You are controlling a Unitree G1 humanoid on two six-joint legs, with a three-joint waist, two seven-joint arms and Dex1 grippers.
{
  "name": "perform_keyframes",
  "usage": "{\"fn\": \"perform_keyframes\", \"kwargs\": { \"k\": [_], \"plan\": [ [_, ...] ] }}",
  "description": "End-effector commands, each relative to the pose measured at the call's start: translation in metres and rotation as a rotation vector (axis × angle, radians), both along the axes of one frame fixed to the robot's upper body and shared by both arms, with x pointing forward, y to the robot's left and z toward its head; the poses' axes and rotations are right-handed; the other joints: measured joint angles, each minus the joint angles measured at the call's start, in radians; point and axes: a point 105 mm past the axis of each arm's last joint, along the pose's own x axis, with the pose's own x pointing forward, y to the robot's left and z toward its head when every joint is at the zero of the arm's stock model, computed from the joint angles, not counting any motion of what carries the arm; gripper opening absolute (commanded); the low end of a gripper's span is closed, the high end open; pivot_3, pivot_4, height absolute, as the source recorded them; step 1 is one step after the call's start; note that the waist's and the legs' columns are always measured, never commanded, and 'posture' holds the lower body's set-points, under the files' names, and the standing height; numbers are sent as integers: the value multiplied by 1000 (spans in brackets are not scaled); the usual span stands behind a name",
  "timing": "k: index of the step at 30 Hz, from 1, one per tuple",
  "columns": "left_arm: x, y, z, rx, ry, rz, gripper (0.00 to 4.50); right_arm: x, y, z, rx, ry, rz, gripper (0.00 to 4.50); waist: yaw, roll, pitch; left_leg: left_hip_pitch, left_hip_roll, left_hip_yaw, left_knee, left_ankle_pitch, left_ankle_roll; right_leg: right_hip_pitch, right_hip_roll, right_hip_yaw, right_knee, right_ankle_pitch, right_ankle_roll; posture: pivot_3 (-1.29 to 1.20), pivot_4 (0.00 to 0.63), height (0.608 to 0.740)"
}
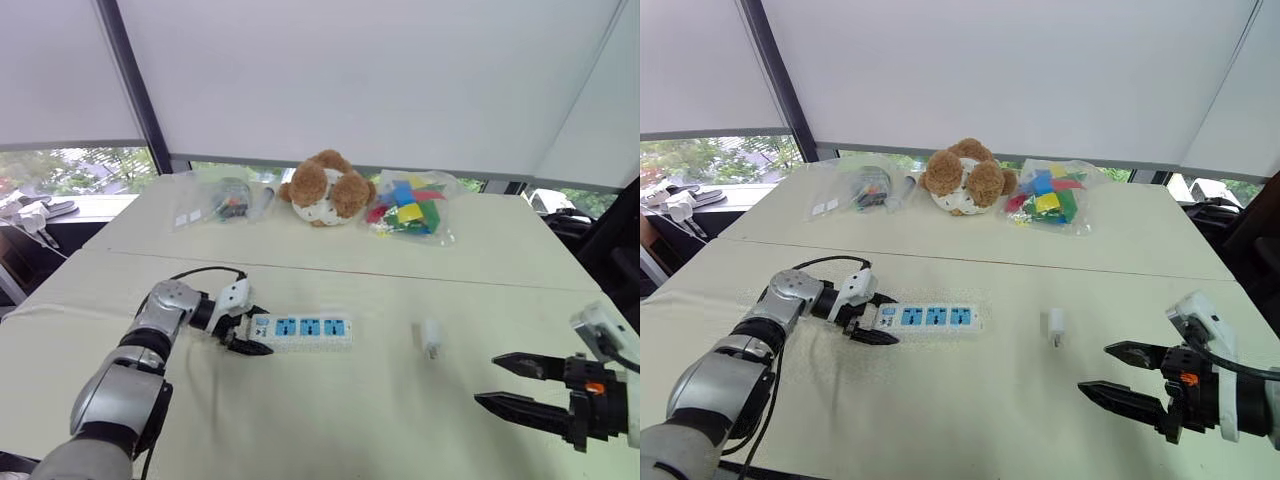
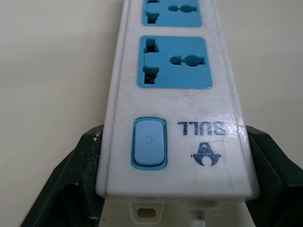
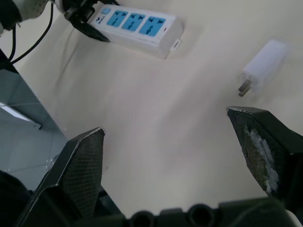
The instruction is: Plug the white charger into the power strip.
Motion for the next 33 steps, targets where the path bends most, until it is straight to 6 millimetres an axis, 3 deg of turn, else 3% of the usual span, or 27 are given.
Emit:
{"fn": "perform_keyframes", "kwargs": {
  "k": [1, 5, 8, 12, 17, 23, 33],
  "plan": [
    [2, -2, 1, 39, -53, -15, 3065, 15, -12, 5, -63, -17, -106, 4500, 0, 0, 0, 0, 0, 0, 0, 0, 0, 0, 0, 0, 0, 0, 0, 0, 150, 739],
    [1, -10, -1, 107, -59, -69, 3065, 35, -18, 19, -97, 101, -135, 4500, -1, 1, 0, 0, 0, 1, 2, 0, 0, 0, -1, 0, 1, 0, 0, 0, 150, 739],
    [-3, -23, 0, 108, -40, -136, 3065, 68, -26, 40, -147, 76, -187, 4500, 0, 1, -1, 0, 0, 0, 3, 0, 0, 1, -2, 0, 1, 0, 0, 0, 150, 739],
    [-7, -38, 1, 101, -18, -187, 3065, 111, -29, 36, -122, 228, -283, 4500, 3, 2, -1, -4, 0, 0, 4, -1, 1, -3, -2, 1, 0, 0, 0, 0, 150, 739],
    [-13, -47, 0, 109, 22, -216, 3065, 150, -22, 33, -64, 395, -368, 4500, 11, 4, -2, -22, -2, 1, 6, 0, 1, -22, -3, 2, 5, 1, 1, 0, 150, 739],
    [-27, -55, 3, 90, 54, -240, 3065, 168, -8, 22, -31, 563, -402, 4500, 24, 5, -2, -32, -2, 1, 8, 1, -2, -38, -2, 1, 17, 1, 1, 0, 150, 739],
    [-33, -52, -10, 91, 74, -171, 3065, 162, 5, 7, -143, 665, -326, 4500, 21, 6, -2, -31, -1, 2, 10, 3, 0, -37, -2, 1, 19, 1, 1, 0, 150, 739]
  ]
}}
